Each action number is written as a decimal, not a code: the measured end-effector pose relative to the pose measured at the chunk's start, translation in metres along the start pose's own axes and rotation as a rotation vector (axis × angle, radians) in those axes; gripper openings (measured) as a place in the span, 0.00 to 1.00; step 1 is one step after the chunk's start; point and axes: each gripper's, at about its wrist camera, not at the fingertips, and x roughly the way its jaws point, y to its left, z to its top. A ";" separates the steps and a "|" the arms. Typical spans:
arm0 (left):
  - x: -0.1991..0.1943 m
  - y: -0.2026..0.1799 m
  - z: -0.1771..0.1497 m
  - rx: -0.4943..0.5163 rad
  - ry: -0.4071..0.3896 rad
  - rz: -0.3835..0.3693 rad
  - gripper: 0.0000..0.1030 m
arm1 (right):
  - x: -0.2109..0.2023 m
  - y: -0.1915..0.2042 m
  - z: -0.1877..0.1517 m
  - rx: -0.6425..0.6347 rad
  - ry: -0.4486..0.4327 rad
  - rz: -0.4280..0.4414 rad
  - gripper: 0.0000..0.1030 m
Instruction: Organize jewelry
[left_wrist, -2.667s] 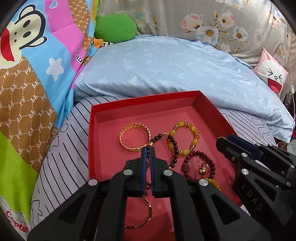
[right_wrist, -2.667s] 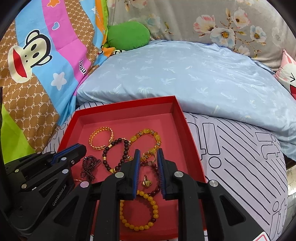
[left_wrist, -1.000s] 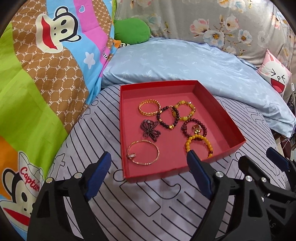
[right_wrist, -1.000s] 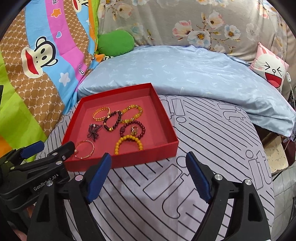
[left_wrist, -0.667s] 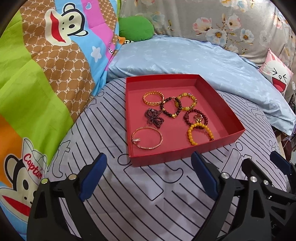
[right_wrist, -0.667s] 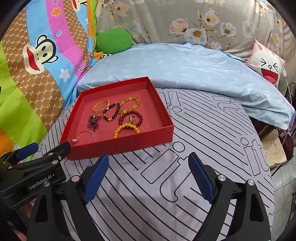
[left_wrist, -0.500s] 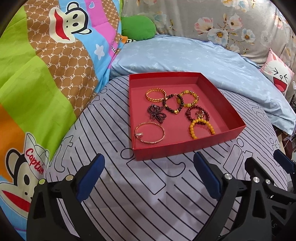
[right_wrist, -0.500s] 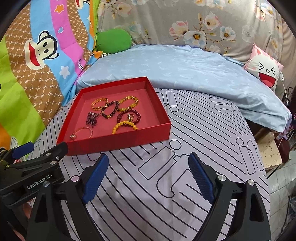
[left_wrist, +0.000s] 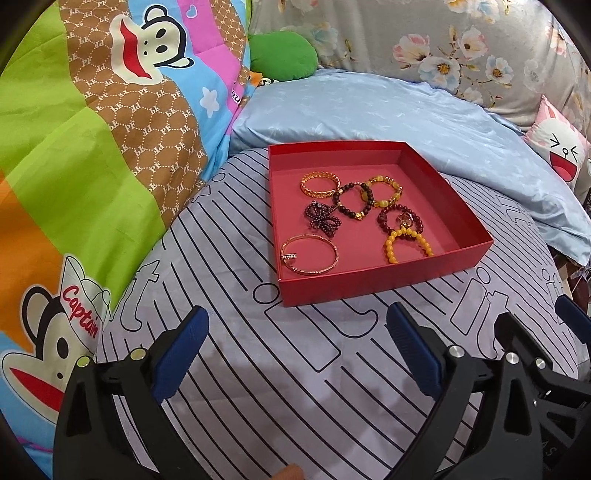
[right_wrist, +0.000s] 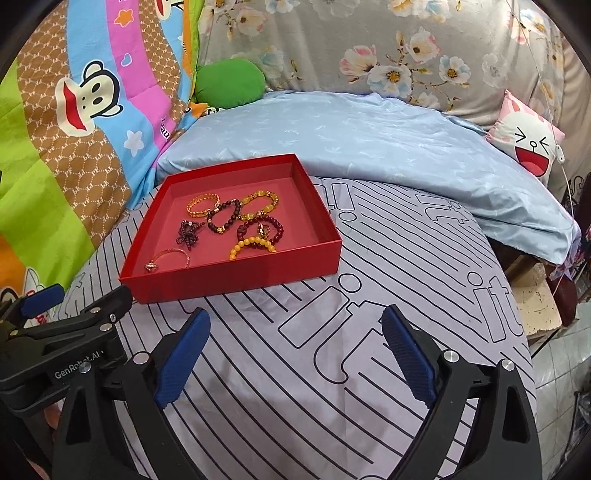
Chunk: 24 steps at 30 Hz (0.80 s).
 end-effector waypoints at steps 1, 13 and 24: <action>0.000 0.000 0.000 -0.001 0.000 0.004 0.90 | 0.000 0.000 0.000 0.001 0.000 0.002 0.87; 0.000 0.002 0.001 -0.010 0.004 0.020 0.90 | 0.005 0.002 -0.003 0.000 0.023 0.024 0.88; -0.001 0.004 -0.001 -0.022 -0.001 0.035 0.90 | 0.004 0.003 -0.001 0.006 0.021 0.025 0.88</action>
